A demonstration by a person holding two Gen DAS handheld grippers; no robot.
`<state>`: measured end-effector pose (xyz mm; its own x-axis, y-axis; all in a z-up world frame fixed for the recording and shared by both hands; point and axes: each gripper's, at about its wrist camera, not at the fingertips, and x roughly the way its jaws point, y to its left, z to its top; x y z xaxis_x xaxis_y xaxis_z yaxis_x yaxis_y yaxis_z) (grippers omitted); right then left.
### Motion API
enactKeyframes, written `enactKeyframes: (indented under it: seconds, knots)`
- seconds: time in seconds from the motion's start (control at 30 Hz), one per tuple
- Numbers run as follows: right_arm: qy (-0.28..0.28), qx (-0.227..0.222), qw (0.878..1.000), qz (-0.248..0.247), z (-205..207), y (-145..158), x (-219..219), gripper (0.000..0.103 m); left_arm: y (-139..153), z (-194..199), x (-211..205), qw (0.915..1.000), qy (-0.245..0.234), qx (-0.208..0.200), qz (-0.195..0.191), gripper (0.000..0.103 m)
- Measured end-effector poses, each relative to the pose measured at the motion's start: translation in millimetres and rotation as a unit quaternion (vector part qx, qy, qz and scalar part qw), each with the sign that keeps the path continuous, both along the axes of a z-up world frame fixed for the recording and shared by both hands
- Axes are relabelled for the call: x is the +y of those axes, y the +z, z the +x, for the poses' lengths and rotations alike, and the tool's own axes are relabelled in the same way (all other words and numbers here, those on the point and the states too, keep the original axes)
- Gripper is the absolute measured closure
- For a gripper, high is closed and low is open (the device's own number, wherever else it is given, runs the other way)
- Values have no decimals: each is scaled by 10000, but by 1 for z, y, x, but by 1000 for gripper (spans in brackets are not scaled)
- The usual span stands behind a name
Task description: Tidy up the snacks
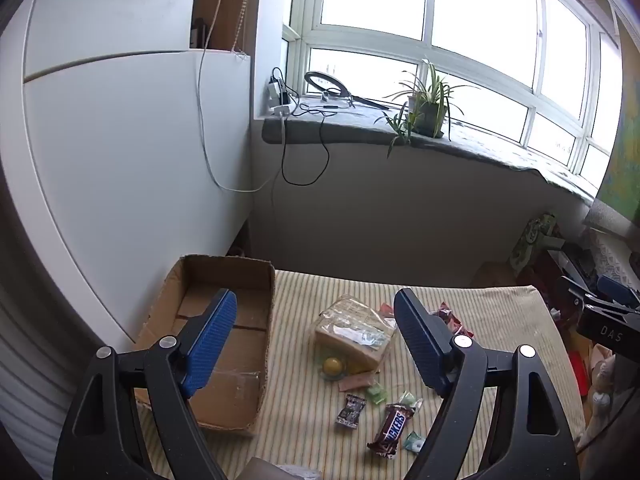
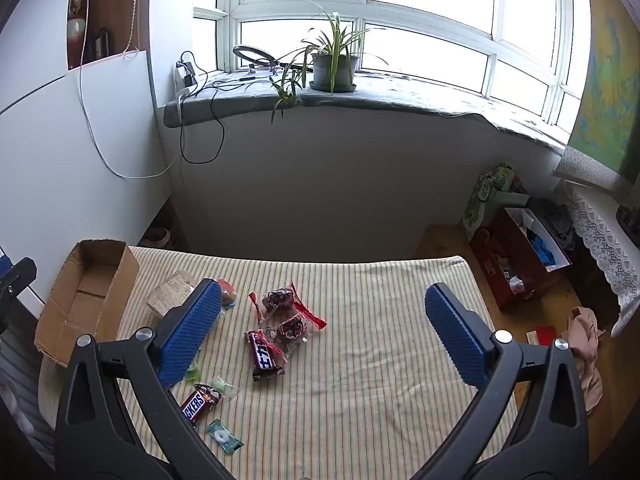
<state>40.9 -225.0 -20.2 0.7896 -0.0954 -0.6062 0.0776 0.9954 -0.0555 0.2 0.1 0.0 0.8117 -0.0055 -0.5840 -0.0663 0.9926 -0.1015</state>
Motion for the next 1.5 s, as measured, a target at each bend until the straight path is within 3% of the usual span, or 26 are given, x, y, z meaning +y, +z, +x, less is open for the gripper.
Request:
enactKeyframes:
  seconds: [0.2,1.5]
  knots:
    - [-11,-5,10000,-13,1,0,0,0,-2,-2,-8,9998,21,-90,160,22]
    - [-3,10,10000,20,2,1,2,0,3,-3,-3,9999,-86,-125,29,22]
